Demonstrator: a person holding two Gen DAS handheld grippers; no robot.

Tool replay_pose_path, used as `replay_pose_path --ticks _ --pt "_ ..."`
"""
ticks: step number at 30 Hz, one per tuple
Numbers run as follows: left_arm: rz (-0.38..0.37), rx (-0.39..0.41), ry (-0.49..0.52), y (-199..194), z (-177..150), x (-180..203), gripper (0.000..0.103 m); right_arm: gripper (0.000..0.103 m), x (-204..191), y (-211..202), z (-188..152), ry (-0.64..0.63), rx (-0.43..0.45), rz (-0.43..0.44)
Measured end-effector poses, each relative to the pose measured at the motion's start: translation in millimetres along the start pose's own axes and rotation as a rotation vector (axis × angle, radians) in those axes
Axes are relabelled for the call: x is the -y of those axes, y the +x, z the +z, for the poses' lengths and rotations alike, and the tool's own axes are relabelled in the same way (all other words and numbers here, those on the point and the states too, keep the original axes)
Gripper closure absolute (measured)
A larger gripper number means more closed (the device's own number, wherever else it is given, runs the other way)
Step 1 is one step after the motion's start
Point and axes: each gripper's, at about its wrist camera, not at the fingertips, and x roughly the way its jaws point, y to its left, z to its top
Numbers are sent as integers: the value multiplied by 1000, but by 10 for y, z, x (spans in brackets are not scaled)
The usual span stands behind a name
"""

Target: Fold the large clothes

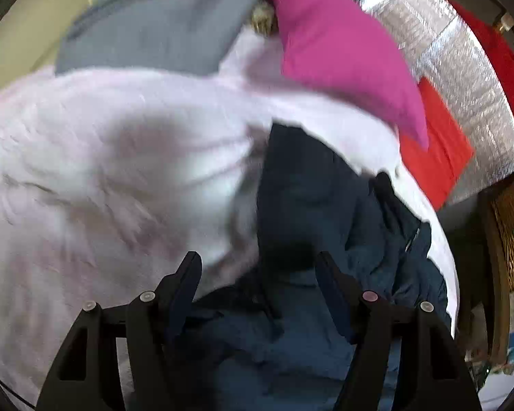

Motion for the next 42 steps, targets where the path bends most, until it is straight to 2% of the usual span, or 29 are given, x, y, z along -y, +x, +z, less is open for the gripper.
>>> replay_pose_path --ticks 1,4,5,7,10,11,14,17,19,22,25,26,29,31,34,35,39,42 --pt "-10 -32 2 78 -13 12 34 29 -37 17 -10 -23 1 -5" --pt "45 -53 37 179 -43 66 34 48 -130 108 -55 -68 -30 -18" --pt "49 -47 40 183 -52 76 35 51 -176 108 -73 -93 -14 -43" --pt "52 -31 46 156 -63 98 49 55 -235 115 -76 -120 3 -62" --pt "57 -4 71 88 -65 154 63 60 -338 49 -85 -155 39 -71" --pt "49 -1 67 68 -63 161 64 61 -393 -28 -86 -177 79 -60" --pt "76 1 93 46 -84 210 65 62 -466 -128 -83 -204 142 -35" --pt "127 -43 99 163 -90 159 54 62 -379 110 -84 -217 84 -151" --pt "153 -52 109 172 -104 165 47 59 -320 182 -90 -210 63 -160" --pt "131 -43 75 62 -93 133 47 57 -380 1 -61 -214 92 -147" --pt "157 25 80 -153 -74 136 48 37 -366 -226 -33 -199 147 -133" --pt "165 73 86 -266 -71 158 48 33 -348 -357 -27 -187 189 -140" --pt "172 201 139 -542 -110 289 45 33 -377 -576 -70 -205 268 -120" --pt "172 256 204 -646 -175 429 41 35 -509 -599 -134 -246 252 -63" --pt "146 267 312 -629 -313 668 41 63 -815 -475 -300 -344 202 -17" --pt "133 250 346 -590 -365 737 41 68 -911 -401 -392 -378 173 -5" --pt "137 148 415 -349 -500 854 40 69 -1102 -149 -634 -468 87 -18" --pt "220 13 425 18 -546 844 40 69 -1058 189 -727 -467 -71 -79"
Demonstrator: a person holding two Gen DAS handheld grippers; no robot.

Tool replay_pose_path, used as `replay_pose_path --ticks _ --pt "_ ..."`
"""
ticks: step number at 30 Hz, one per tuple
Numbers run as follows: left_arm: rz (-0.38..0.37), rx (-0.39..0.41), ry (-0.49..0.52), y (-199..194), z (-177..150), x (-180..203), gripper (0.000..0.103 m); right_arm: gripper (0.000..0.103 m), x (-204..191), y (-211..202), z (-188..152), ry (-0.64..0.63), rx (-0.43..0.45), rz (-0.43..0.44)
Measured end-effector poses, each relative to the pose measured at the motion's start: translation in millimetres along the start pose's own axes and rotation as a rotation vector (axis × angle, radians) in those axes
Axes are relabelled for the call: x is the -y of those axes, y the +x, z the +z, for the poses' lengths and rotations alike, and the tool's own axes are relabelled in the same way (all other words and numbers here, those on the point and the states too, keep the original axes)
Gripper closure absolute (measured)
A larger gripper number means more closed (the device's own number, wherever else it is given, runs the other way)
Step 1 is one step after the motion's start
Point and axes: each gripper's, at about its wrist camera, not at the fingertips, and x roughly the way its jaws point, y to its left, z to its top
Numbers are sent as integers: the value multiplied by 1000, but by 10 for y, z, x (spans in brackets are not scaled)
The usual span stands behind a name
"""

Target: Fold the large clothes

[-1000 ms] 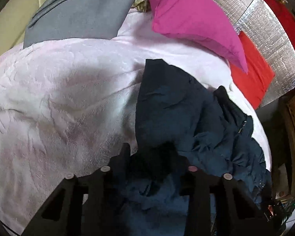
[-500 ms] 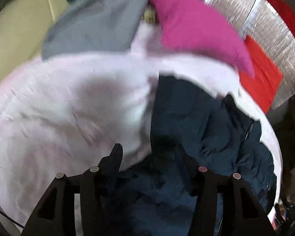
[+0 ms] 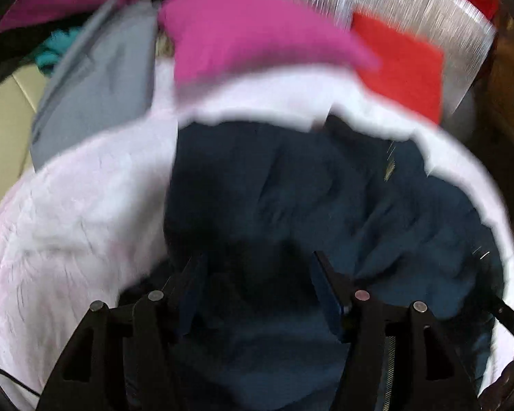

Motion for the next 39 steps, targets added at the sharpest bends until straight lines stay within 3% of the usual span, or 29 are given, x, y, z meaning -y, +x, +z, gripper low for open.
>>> replay_pose_path --ticks 1,3,5,9,12,16,18,20,23,27,30,32,39 --pt "3 -22 6 66 -19 15 40 70 41 169 -43 15 -74 -19" --pt "8 -24 17 76 -17 28 40 73 103 206 -43 28 -89 -21" --pt "-14 12 11 -48 -12 14 40 72 114 64 8 32 -62 2" --pt "-87 79 13 -234 18 92 40 71 17 -247 89 27 69 138" --pt "-105 105 59 -262 26 265 39 71 -60 -174 82 16 70 150" --pt "-36 30 129 44 -22 505 34 71 -55 349 49 46 -61 122" --pt "9 18 161 134 -16 574 34 73 -24 337 75 49 -66 142" --pt "19 30 181 101 26 618 34 73 36 129 164 53 -6 168" --pt "-30 44 140 39 95 574 34 70 214 -173 315 89 122 166" --pt "-19 67 145 35 147 564 34 70 752 -339 434 273 241 90" --pt "19 52 168 198 141 572 32 69 1080 -184 442 394 235 15" --pt "45 59 189 210 123 593 31 70 1252 -2 403 461 175 41" --pt "36 90 183 109 85 585 31 69 1013 -261 428 396 227 77"
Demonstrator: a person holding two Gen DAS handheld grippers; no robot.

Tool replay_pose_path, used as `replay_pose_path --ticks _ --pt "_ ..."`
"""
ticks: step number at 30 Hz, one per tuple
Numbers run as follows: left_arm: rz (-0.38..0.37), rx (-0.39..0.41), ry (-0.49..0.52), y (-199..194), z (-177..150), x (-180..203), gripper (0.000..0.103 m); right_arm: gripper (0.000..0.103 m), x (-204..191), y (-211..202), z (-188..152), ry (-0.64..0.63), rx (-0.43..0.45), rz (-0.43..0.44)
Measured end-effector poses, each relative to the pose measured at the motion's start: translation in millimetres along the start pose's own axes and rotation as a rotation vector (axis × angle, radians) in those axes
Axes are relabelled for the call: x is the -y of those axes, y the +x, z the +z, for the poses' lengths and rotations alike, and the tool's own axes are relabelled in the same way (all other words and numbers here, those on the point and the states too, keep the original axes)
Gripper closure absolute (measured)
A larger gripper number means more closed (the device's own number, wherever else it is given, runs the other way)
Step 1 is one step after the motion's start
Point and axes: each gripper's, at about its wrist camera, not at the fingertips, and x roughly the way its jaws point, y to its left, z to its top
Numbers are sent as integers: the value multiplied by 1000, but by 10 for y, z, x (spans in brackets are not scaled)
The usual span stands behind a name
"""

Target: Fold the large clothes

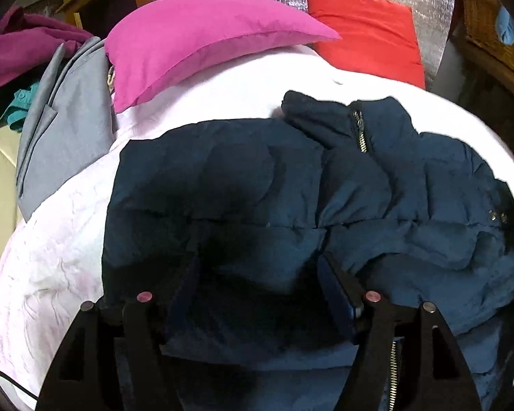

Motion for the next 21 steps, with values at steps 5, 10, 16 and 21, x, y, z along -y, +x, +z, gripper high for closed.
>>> replay_pose_path --ticks 5,10,16,21 --pt "0 61 -11 -203 -26 -28 31 69 -411 -107 -240 -122 -31 61" --pt "17 110 -5 -372 -63 -38 31 69 -718 -26 -605 -236 -136 80" --pt "34 139 5 -502 -114 -42 31 69 -764 236 -932 -286 -277 17" --pt "54 145 20 -532 -157 -45 31 70 -685 351 -980 -258 -318 -19"
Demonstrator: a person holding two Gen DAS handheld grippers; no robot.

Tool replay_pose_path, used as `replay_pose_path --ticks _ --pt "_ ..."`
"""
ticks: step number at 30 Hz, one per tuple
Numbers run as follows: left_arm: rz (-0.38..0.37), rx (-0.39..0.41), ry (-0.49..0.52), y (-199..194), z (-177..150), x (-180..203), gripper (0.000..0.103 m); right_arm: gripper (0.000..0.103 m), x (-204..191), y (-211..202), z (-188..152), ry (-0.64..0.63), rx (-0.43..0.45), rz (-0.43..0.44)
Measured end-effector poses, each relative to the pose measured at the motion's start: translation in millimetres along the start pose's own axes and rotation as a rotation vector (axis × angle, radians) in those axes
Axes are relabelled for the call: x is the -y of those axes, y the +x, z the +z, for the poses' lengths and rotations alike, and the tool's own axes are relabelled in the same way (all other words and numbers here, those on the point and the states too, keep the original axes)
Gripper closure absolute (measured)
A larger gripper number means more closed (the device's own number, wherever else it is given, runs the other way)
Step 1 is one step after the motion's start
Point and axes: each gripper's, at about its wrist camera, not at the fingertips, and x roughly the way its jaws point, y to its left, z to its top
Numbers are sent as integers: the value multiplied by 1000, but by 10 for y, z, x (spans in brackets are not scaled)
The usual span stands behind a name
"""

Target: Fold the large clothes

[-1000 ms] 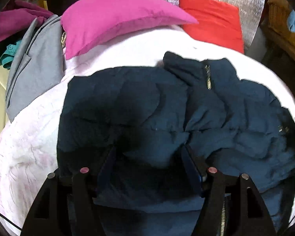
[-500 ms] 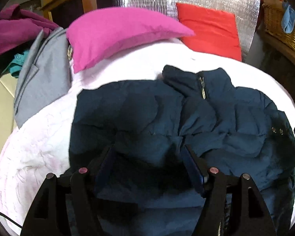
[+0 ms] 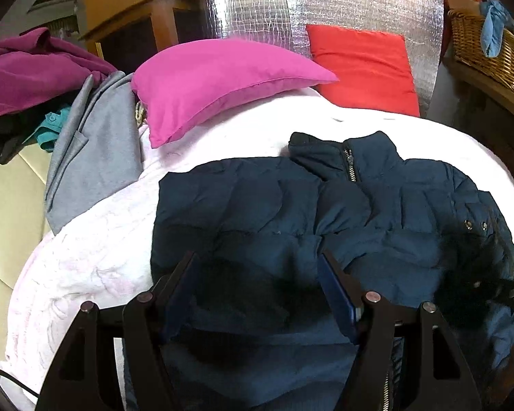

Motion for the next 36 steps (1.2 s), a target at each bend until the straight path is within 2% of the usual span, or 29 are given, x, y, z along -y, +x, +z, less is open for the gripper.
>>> replay_pose_path --ticks 4,7,10,12,15,18,20,22,25,27,30,34,35,36 --pt "7 1 -7 -21 -17 -29 31 69 -68 -200 -35 -18 47 70" --pt "8 -1 -6 -23 -25 -25 31 68 -176 -219 -71 -50 55 87" --pt "21 -13 7 14 -41 -19 31 40 -225 -53 -121 -54 8 46" --pt "31 -41 3 101 -48 -63 31 41 -228 34 -117 -61 -11 23" --pt "36 -111 -70 252 -34 -294 31 41 -187 -96 -72 -50 -1 53" --pt "42 -99 -185 254 33 -669 31 41 3 -494 51 -21 122 57" --pt "65 -88 -267 256 58 -926 27 37 264 -751 161 45 203 35" --pt "69 -102 -381 321 28 -1218 18 33 601 -918 226 141 256 10" --pt "3 -159 -530 477 -84 -1493 18 33 1049 -1001 273 247 278 -59" --pt "-43 -191 -589 566 -154 -1537 18 32 1255 -940 286 311 246 -44" --pt "-71 -254 -605 728 -233 -1474 18 32 1383 -772 287 355 190 -1" --pt "-76 -265 -562 788 -244 -1338 19 33 1237 -512 290 282 136 7" --pt "-82 -262 -550 787 -241 -1300 22 40 1133 -463 264 244 139 -26" --pt "-84 -262 -536 789 -236 -1263 29 48 1075 -424 295 219 128 -37"
